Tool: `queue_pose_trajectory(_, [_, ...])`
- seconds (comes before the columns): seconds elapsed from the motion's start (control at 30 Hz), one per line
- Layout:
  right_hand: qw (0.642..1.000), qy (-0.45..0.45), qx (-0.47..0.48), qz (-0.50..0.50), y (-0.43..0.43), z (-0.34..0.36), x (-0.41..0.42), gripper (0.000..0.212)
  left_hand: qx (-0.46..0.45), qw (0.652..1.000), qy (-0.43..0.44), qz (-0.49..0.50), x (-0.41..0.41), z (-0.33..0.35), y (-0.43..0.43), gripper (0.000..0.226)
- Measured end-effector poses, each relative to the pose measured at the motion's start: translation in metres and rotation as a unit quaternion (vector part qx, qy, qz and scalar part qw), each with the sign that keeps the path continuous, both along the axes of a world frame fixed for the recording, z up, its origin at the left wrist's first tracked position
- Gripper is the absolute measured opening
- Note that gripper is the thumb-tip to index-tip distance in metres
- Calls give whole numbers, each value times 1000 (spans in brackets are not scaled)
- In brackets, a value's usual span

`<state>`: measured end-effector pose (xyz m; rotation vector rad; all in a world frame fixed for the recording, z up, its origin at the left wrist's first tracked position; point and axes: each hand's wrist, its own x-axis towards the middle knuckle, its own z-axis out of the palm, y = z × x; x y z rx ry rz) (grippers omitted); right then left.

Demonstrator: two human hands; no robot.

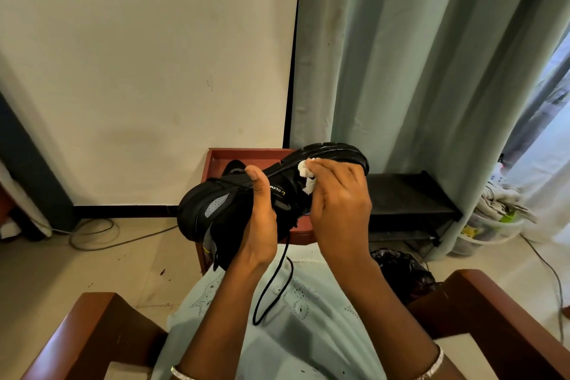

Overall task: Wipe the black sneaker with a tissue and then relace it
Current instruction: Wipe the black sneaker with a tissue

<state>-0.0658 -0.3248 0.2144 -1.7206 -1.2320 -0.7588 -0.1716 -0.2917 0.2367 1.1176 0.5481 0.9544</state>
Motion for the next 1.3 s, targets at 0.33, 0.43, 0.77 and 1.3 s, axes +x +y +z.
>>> queue_pose_trajectory(0.33, [997,21,-35,64,-1,3,-21,26,17,1000,12,-8,-1,-9,3,76])
queue_pose_trajectory(0.43, [998,2,-60,-3,6,12,2,21,25,999,12,-15,2,-6,0,77])
queue_pose_trajectory(0.77, [992,61,-53,101,-10,7,-22,22,51,996,35,-60,1,-10,-2,78])
queue_pose_trajectory(1.3, [987,107,-83,-82,-6,14,67,20,59,995,64,-38,1,-14,0,75])
